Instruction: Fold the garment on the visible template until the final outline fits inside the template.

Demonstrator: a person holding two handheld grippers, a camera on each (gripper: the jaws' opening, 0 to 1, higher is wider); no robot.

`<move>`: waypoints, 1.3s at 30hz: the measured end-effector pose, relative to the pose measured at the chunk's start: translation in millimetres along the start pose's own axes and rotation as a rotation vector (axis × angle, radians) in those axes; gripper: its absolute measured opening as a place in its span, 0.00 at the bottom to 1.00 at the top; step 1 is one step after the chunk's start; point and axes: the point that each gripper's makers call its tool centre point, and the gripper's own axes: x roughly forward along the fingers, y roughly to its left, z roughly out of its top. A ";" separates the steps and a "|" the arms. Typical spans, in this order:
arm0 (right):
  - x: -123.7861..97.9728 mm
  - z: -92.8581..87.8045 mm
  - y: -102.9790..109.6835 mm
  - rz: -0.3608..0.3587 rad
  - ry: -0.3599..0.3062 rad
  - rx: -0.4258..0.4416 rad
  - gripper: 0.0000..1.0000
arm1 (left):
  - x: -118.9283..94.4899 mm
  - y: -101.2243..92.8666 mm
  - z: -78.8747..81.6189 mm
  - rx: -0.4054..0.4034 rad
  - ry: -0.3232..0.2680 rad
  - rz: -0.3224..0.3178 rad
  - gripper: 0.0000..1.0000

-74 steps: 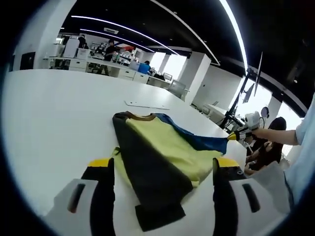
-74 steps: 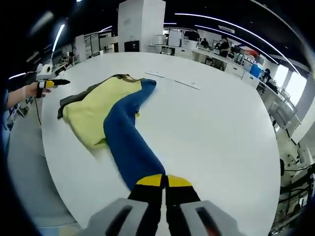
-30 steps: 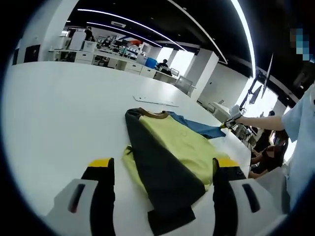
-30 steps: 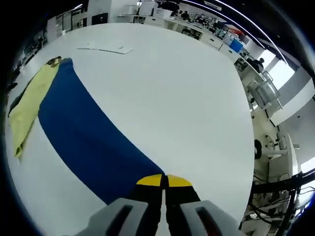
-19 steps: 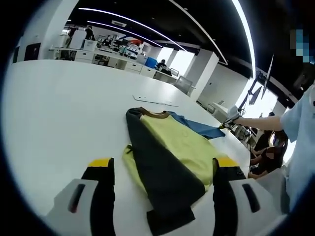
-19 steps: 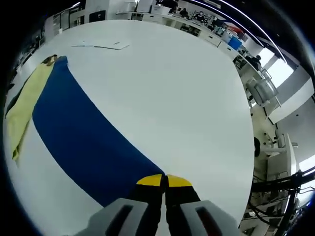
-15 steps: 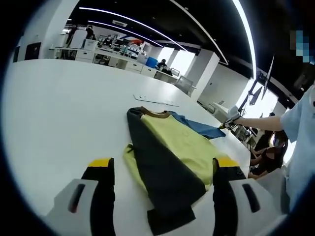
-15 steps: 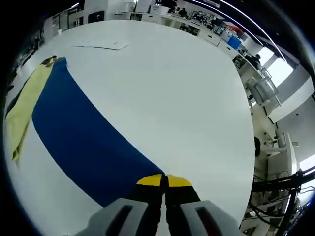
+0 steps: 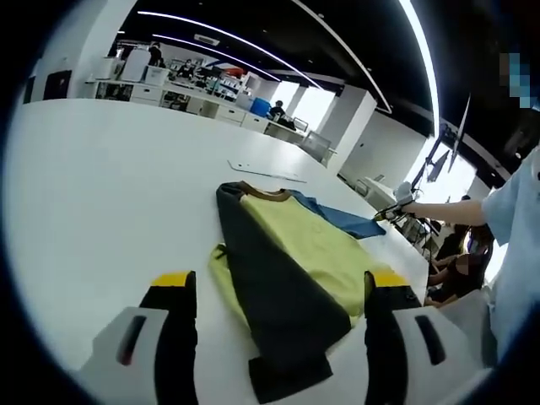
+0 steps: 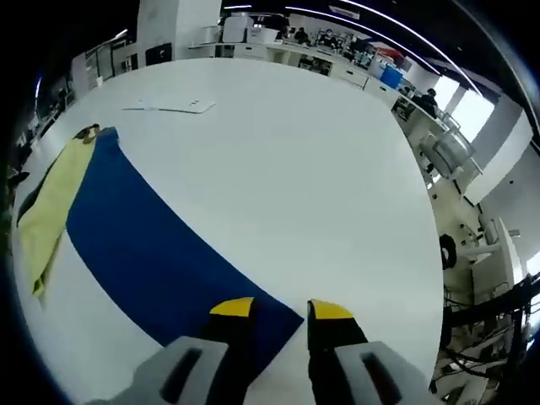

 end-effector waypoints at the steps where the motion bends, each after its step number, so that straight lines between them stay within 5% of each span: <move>1: -2.8 -0.2 3.0 0.011 -0.006 0.017 0.28 | -0.8 -0.7 0.6 -0.001 -0.005 -0.001 0.79; 10: -18.8 3.5 15.3 0.083 -0.116 0.098 0.61 | -0.9 -6.7 -1.5 0.038 0.010 -0.008 0.79; 19: -39.1 8.3 41.6 0.157 -0.201 0.125 0.83 | 1.0 -12.4 0.1 0.047 0.003 -0.027 0.78; 27: -59.2 10.1 76.8 0.195 -0.238 0.098 0.94 | 0.3 -20.2 -3.8 0.075 0.000 -0.036 0.77; 39: -95.5 20.5 129.2 0.268 -0.322 0.065 0.94 | -16.5 -17.2 -8.9 0.081 -0.013 -0.003 0.74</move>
